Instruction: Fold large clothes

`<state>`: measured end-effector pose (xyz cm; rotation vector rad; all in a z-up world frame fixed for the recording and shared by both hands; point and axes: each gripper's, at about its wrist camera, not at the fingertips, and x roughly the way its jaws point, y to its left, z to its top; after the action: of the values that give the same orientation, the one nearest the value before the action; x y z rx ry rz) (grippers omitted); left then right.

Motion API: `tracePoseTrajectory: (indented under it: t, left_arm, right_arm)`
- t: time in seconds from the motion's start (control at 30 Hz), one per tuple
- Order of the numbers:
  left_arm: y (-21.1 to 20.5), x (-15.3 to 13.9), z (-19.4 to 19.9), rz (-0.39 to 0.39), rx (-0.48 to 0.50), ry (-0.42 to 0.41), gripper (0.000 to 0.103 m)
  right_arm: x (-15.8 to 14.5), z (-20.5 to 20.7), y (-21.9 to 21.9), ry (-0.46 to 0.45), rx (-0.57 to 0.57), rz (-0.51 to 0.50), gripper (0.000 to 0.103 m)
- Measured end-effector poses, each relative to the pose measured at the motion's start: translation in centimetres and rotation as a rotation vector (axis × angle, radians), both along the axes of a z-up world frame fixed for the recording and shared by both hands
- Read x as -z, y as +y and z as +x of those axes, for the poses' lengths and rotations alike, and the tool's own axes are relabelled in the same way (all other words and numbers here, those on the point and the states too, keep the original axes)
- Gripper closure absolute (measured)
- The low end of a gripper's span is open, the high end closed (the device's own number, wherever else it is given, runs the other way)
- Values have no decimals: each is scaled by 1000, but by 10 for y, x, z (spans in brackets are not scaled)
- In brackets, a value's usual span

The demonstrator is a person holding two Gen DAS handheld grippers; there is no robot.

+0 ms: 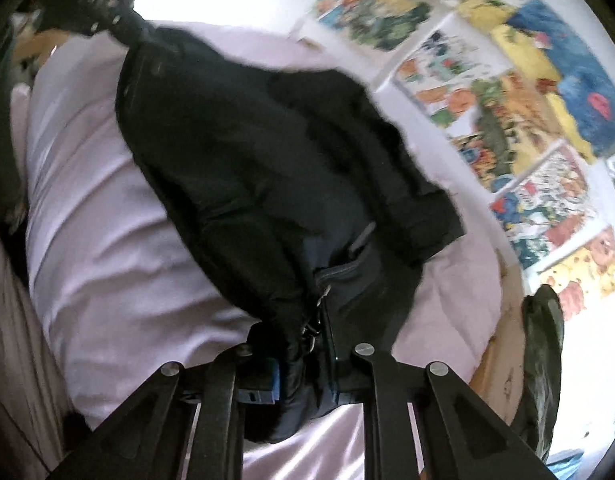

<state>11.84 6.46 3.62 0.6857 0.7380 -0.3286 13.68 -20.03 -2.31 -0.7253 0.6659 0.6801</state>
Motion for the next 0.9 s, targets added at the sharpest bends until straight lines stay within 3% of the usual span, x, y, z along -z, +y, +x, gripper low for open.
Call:
tracePoseTrajectory:
  t: [0.27,0.57,0.7,0.9]
  left_arm:
    - [8,-41,31,-175,-162,-20,97]
    - [1,-86,53,-298,-277,-40,99]
    - [-7,-110,69,-286,-258,-84,99]
    - [-12,-124,99,-269,-277,-157,100]
  right_arm:
    - [-42,22,-5,-40,144,146,90]
    - [-71,50,-10,-48,258,253,91]
    - [-81,65,-14,-77,295,280,94]
    - [-89,95,-14,-129,334,316,95]
